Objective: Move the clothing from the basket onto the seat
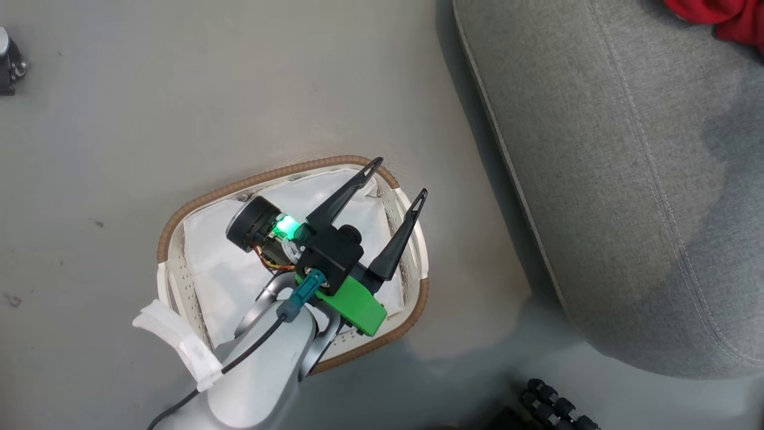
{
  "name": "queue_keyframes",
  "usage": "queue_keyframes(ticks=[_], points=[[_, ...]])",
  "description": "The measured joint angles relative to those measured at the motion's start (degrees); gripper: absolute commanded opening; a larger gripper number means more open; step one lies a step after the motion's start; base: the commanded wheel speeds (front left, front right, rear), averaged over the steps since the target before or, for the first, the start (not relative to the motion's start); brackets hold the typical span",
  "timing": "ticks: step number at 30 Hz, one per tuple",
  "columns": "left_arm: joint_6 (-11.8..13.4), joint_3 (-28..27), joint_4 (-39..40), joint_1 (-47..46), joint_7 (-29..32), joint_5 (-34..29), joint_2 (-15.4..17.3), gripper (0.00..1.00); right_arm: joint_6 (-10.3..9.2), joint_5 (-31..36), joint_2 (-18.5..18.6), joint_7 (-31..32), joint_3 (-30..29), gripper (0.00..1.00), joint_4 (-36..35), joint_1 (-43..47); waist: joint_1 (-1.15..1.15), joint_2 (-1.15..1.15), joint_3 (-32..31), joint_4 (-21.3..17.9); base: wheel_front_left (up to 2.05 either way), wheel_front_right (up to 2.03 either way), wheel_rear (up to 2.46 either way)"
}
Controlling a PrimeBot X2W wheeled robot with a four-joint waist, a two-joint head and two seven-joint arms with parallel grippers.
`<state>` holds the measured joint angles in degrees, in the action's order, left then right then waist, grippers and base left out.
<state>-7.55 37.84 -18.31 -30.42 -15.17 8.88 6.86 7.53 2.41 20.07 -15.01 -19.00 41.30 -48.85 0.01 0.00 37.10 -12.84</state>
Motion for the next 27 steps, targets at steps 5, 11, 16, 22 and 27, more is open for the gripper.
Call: queue_keyframes(ticks=[5, 11, 16, 22, 27], points=[[0.0, -0.36, 0.03, 0.53, 0.0, 0.79, -1.03, 1.0, 0.0, -0.64, 0.02, 0.01, 1.92, 1.0, -2.12, 6.05, 0.0, 0.0, -2.59, -0.14, 0.0, 0.0, 0.0], [0.0, -1.53, 0.19, 1.74, 0.0, 1.66, -2.11, 1.0, 0.0, -1.52, -1.82, 0.01, 1.86, 1.0, -5.78, 12.48, -0.01, 0.0, -6.31, 0.31, 0.0, 0.0, 0.0], [0.0, -2.76, 0.44, 3.28, 0.0, 2.37, -2.63, 1.0, 0.0, -1.54, -4.37, 0.01, 2.53, 1.0, -9.78, 17.58, -0.01, 0.0, -9.53, 1.24, 0.0, 0.0, 0.0], [0.0, -3.96, 0.7, 5.18, 0.0, 3.12, -3.21, 1.0, 0.0, -1.62, -4.99, 0.01, 3.77, 1.0, -13.25, 20.44, -0.01, 0.0, -12.91, 2.88, 0.0, 0.0, 0.0], [0.0, -4.85, 0.98, 6.52, 0.0, 3.87, -3.66, 1.0, 0.0, -1.94, -4.86, 0.01, 5.33, 1.0, -15.29, 21.25, -0.01, 0.0, -15.57, 4.72, 0.0, 0.0, 0.0]])
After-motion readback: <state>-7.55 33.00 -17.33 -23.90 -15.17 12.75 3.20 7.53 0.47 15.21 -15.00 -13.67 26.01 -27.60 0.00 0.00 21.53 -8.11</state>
